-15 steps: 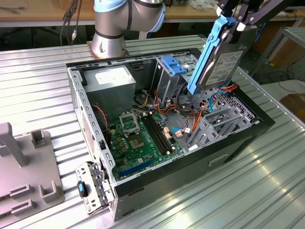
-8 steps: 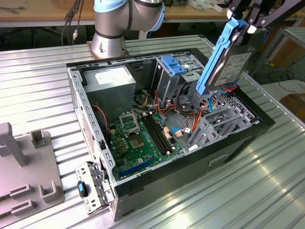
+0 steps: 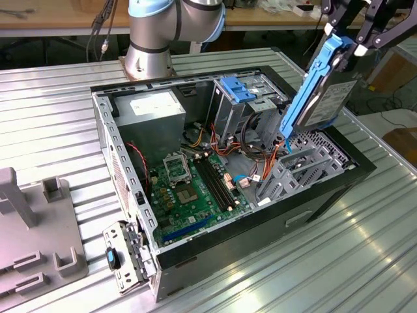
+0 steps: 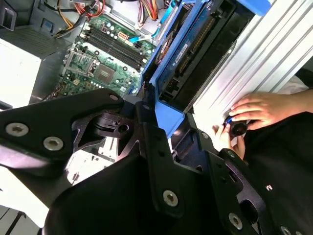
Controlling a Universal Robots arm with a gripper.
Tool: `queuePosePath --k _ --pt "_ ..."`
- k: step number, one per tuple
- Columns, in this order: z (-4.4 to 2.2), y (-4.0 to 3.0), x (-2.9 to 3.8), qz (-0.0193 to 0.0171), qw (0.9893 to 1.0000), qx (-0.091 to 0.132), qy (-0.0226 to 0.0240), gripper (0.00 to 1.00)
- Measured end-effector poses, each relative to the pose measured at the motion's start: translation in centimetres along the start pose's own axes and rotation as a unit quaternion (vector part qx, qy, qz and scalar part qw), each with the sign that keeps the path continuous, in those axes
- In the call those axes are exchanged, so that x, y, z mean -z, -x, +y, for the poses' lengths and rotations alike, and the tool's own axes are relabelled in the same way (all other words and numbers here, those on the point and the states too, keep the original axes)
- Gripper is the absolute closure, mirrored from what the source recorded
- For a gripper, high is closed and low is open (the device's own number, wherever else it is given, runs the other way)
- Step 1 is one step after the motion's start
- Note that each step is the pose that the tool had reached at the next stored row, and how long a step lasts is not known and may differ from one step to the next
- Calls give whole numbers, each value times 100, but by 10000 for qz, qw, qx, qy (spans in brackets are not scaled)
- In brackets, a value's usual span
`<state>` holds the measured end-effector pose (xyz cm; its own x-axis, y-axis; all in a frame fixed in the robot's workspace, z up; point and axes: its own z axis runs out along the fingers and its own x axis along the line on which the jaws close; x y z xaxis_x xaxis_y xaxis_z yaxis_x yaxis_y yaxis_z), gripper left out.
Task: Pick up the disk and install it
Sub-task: 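Insert the disk into the insertion slot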
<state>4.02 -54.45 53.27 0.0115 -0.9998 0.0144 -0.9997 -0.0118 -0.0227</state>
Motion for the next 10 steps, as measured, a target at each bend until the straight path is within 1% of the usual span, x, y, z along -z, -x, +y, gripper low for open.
queuePosePath --k 2,5,8,9,10 --pt "-26 -20 -11 6 10000 0 0 64" --pt "-87 -39 -37 17 10000 0 0 64" --pt "-152 -44 -99 18 10000 0 0 64" --pt "-175 -50 -130 16 10000 -1 0 64" --pt "-214 -62 -172 17 10000 -1 0 64"
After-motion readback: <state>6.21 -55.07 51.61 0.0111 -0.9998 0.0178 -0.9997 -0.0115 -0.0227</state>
